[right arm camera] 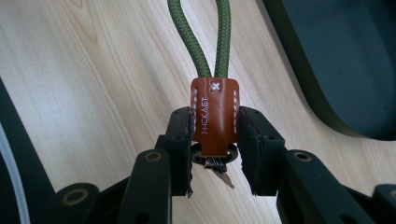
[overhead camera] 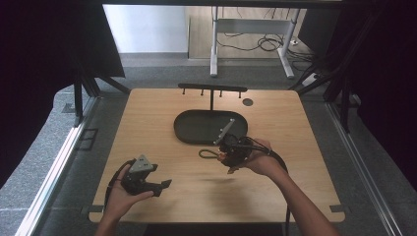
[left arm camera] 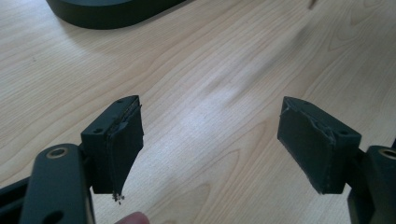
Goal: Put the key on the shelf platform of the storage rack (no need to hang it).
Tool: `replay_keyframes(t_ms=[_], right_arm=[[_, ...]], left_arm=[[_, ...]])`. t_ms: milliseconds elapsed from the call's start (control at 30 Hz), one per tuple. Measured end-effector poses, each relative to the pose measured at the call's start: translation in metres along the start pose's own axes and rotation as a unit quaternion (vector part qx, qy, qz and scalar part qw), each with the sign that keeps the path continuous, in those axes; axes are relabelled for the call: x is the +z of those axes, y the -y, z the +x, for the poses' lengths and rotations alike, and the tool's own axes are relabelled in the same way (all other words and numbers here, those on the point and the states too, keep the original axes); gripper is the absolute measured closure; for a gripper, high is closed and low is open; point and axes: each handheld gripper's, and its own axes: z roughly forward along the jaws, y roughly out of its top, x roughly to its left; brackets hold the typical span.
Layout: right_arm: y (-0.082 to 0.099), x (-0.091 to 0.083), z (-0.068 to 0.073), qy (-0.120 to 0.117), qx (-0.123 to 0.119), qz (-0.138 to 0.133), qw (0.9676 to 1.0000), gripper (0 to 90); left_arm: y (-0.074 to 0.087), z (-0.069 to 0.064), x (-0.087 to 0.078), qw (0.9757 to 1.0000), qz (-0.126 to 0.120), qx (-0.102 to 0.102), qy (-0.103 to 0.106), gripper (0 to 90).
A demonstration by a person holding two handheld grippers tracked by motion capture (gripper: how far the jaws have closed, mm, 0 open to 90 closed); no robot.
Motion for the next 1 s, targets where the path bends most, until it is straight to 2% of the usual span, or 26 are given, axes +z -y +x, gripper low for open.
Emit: replay_keyframes(t_ms=[233,567,1000], right_arm=[[-0.007,-0.004,-0.004,0.002,-0.002,-0.003,1.0000,66.8],[-0.013,-0.004,-0.014,0.004,0.009,-0.006,0.9999,66.8],[-0.022,-0.007,-0.037,0.012,0.029,-0.006,0.9995,66.8]], left_arm=[[0.000,0.001,0.000,1.0000,0.000,0.001,-0.001,22.8],[0.000,0.001,0.000,1.0000,0.002,0.002,-0.001,22.8],[0.000,0.001,-0.001,1.0000,0.002,0.002,-0.001,22.8]])
